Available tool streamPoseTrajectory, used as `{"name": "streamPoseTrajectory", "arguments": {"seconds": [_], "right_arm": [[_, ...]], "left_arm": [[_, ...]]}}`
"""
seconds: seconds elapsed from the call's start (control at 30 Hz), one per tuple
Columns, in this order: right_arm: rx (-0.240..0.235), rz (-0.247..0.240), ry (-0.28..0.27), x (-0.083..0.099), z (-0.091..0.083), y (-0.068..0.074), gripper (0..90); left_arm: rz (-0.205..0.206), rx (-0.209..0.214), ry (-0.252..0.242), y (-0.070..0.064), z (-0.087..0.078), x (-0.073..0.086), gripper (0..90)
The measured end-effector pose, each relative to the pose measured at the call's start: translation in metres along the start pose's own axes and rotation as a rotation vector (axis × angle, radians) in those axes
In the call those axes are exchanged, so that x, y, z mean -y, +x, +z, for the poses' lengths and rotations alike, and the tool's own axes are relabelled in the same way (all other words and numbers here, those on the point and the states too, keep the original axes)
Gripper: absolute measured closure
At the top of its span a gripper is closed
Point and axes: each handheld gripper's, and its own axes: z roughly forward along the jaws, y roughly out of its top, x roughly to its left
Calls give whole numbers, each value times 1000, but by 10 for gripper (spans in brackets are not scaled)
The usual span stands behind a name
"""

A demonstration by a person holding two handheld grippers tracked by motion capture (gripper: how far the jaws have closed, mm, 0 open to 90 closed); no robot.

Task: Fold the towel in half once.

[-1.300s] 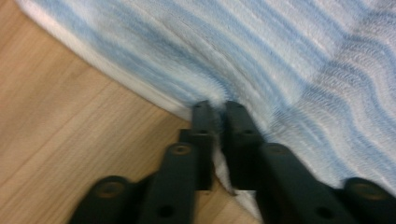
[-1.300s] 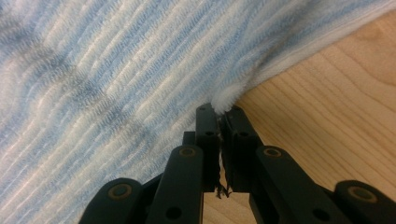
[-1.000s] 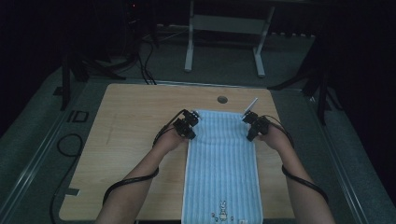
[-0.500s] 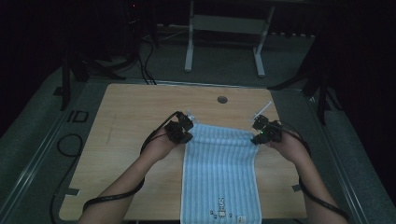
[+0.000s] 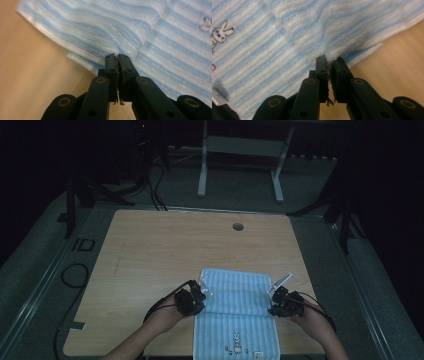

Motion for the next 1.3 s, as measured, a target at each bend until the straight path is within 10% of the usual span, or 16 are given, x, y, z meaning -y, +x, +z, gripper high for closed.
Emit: {"name": "streamPoseTrajectory", "arguments": {"seconds": [0.2, 0.3, 0.47, 0.6, 0.83, 1.3], "right_arm": [[26, 13, 42, 12, 4, 2, 706], [64, 33, -19, 15, -13, 2, 663], [67, -8, -97, 2, -29, 16, 662], [52, -56, -44, -13, -10, 22, 643], [12, -45, 44, -26, 25, 8, 631], [-11, -2, 63, -53, 30, -31, 628]], "left_arm": [[13, 36, 65, -7, 7, 14, 721], [-4, 13, 17, -5, -5, 15, 581], [23, 19, -25, -9, -8, 6, 571], [51, 32, 10, -11, 10, -1, 554], [61, 21, 38, -1, 25, -9, 543], [-11, 48, 46, 38, 36, -31, 546]]}}
